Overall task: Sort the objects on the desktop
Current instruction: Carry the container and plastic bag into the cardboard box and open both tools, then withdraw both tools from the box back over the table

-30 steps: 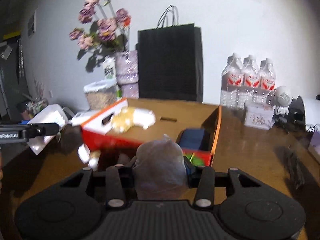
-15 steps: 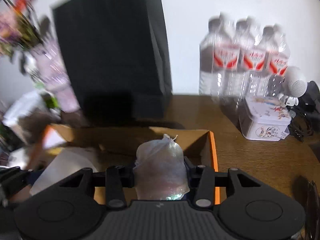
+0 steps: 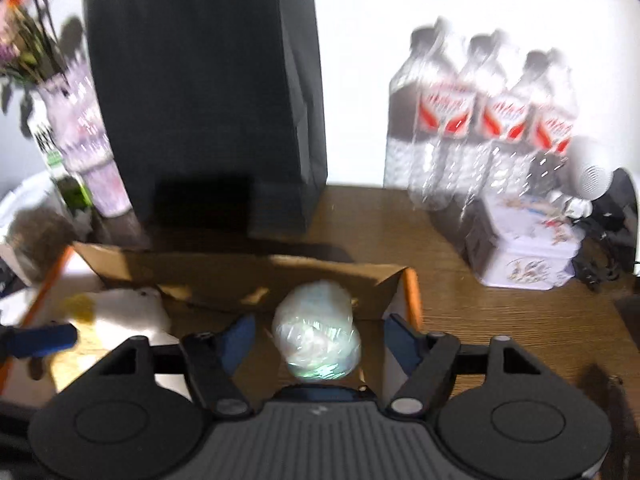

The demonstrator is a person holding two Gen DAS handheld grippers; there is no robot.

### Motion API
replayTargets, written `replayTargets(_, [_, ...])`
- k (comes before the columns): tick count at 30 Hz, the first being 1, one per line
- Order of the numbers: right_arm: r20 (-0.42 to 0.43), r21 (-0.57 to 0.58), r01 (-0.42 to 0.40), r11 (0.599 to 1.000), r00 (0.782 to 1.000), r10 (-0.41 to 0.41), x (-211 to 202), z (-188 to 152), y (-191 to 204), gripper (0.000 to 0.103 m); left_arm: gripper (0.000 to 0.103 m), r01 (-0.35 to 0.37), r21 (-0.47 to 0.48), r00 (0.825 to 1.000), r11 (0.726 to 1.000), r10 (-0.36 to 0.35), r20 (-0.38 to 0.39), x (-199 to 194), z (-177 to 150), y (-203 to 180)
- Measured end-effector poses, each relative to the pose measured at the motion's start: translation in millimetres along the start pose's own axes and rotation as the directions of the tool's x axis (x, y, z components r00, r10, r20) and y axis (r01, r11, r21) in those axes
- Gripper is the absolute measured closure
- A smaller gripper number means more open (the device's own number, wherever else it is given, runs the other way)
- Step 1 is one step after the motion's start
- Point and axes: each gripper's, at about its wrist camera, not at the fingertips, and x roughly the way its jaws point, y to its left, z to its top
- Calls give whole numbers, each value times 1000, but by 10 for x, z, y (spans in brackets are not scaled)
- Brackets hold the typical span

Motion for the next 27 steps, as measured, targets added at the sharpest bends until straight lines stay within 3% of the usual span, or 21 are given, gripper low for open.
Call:
replayTargets(5, [55,18,-40,999,998,39,-518,-244,-93,25,0,-16,26,994,1000,13,108,-661,-251,56])
replayTargets(12, [123,-35,-110,993,986,113,-1296,-1014,12,24,0,-76,45,979,996,66,191,-1252,-974,27])
replayTargets(17, [146,-106,-109,988,982,124,-1621,-1645,160,20,0,-109,27,973,994,101,209,-1430,-1565,30])
replayTargets(21, [171,-134,-52,990,982,75,-1749,-2122,233,18,0,-142,28,962,990,131,241,-1523,-2048,48])
replayTargets(27, [189,-117,-64,991,978,85,-1844,-2620,297,15,0,-157,15,966,987,151,208,-1507,-2533,88])
